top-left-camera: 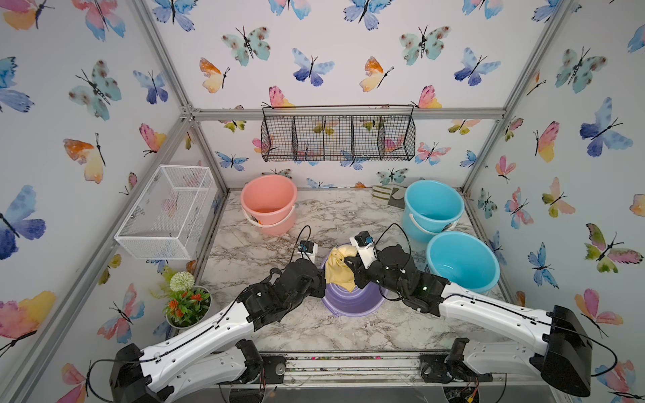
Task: Wipe the inside of the bucket with a cloth
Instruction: Wipe the dirt from the inside of the bucket.
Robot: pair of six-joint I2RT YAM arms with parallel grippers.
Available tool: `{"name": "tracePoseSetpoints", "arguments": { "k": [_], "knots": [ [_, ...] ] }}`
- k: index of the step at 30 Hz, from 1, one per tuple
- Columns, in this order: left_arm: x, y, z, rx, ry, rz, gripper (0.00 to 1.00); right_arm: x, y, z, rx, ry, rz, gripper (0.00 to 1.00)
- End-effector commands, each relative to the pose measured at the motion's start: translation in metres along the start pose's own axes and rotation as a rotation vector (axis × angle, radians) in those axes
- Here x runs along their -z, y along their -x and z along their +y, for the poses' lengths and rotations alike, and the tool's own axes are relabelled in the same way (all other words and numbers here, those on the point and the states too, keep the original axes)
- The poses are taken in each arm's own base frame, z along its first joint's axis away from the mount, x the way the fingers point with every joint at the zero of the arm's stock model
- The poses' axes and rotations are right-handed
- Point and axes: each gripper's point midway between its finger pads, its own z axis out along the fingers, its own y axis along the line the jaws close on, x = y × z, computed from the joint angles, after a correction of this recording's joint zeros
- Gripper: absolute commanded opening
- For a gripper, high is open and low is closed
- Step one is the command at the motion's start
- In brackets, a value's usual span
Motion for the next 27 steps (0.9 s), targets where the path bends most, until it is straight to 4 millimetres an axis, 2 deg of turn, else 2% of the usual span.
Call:
{"name": "tracePoseSetpoints", "arguments": {
  "k": [1, 6, 10, 21, 27],
  "knots": [
    [0.001, 0.001, -0.007, 0.002, -0.030, 0.016, 0.00, -0.013, -0.009, -0.004, 0.038, -0.024, 0.014, 0.02],
    [0.002, 0.000, -0.008, 0.004, -0.039, 0.020, 0.00, -0.037, -0.039, -0.008, 0.085, -0.042, 0.087, 0.02],
    [0.003, 0.002, -0.009, 0.009, -0.043, 0.015, 0.00, -0.057, -0.072, -0.009, 0.119, -0.035, 0.168, 0.02],
    [0.002, 0.002, -0.009, 0.009, -0.045, 0.017, 0.00, -0.079, -0.163, -0.004, 0.192, 0.067, 0.393, 0.02],
    [0.002, 0.001, -0.011, 0.007, -0.058, 0.020, 0.00, -0.097, -0.194, -0.005, 0.166, 0.065, 0.547, 0.02]
  ]
}}
